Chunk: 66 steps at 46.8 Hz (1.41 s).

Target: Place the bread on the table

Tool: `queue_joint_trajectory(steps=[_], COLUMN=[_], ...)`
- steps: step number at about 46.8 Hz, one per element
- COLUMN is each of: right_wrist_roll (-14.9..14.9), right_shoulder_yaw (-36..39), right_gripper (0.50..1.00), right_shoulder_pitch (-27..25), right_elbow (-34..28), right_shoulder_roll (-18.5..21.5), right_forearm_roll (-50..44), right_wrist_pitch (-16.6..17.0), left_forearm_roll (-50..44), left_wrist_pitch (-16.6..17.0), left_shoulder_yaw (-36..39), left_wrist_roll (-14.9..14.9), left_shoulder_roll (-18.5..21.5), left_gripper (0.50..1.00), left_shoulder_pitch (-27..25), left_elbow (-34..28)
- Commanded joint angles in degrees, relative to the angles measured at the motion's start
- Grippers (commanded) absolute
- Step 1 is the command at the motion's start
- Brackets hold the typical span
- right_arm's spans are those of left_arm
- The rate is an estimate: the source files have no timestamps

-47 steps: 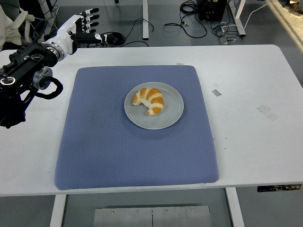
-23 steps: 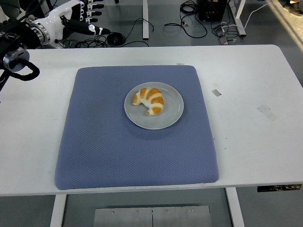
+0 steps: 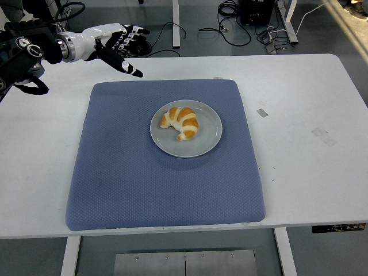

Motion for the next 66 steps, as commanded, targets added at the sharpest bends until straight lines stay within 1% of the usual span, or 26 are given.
queue_joint_trajectory(steps=[1,6,12,18,20,30,36,41,45,50,54,58,66], right_wrist_roll=[0.0,0.0,0.0,0.0,0.0,0.0,0.0,0.0,0.0,0.0,0.0,0.0,0.0], right_shoulder_yaw=[0.0,0.0,0.0,0.0,0.09,0.0,0.0,0.0,0.0,0.0,0.09,0.0,0.0], right_gripper=[1.0,1.0,1.0,1.0,1.0,1.0,1.0,1.0,1.0,1.0,1.0,1.0,1.0], right_shoulder_pitch=[0.0,0.0,0.0,0.0,0.0,0.0,0.0,0.0,0.0,0.0,0.0,0.0,0.0], right_elbow=[0.01,0.01,0.01,0.01,0.01,0.01,0.01,-0.08,0.01,0.01,0.01,-0.08,0.01], right_shoulder_roll=[0.0,0.0,0.0,0.0,0.0,0.0,0.0,0.0,0.0,0.0,0.0,0.0,0.0], right_forearm_roll=[0.0,0.0,0.0,0.0,0.0,0.0,0.0,0.0,0.0,0.0,0.0,0.0,0.0], right_wrist_pitch=[0.01,0.01,0.01,0.01,0.01,0.01,0.01,0.01,0.01,0.01,0.01,0.01,0.01], left_forearm_roll=[2.63,2.72,2.63,2.81,2.81,3.34,3.34,3.43,3.51,4.21,5.97,6.5,8.52], left_wrist_pitch=[0.1,0.27,0.36,0.36,-0.33,-0.34,-0.43,-0.25,0.19,1.24,2.47,2.65,2.74], left_shoulder_yaw=[0.02,1.08,1.34,4.59,5.56,11.18,12.15,13.73,15.58,15.93,16.11,16.55,17.42], left_wrist_roll=[0.14,0.05,0.22,1.45,1.72,1.63,1.63,1.54,1.63,1.63,1.63,1.63,1.63], left_shoulder_roll=[0.07,0.77,1.21,1.12,1.3,1.65,1.74,1.48,0.86,-2.04,-3.18,-3.45,-5.73], left_gripper=[0.971,0.966,0.965,0.972,0.974,0.974,0.972,0.972,0.972,0.972,0.972,0.972,0.969], left_shoulder_pitch=[0.12,0.2,0.12,-0.32,-0.59,-2.17,-2.26,-2.17,-2.52,-2.61,-2.52,-2.52,-2.43], left_elbow=[-1.45,-5.93,-8.31,-8.75,-9.1,-9.81,-11.39,-11.48,-11.48,-11.04,-10.95,-10.86,-10.34])
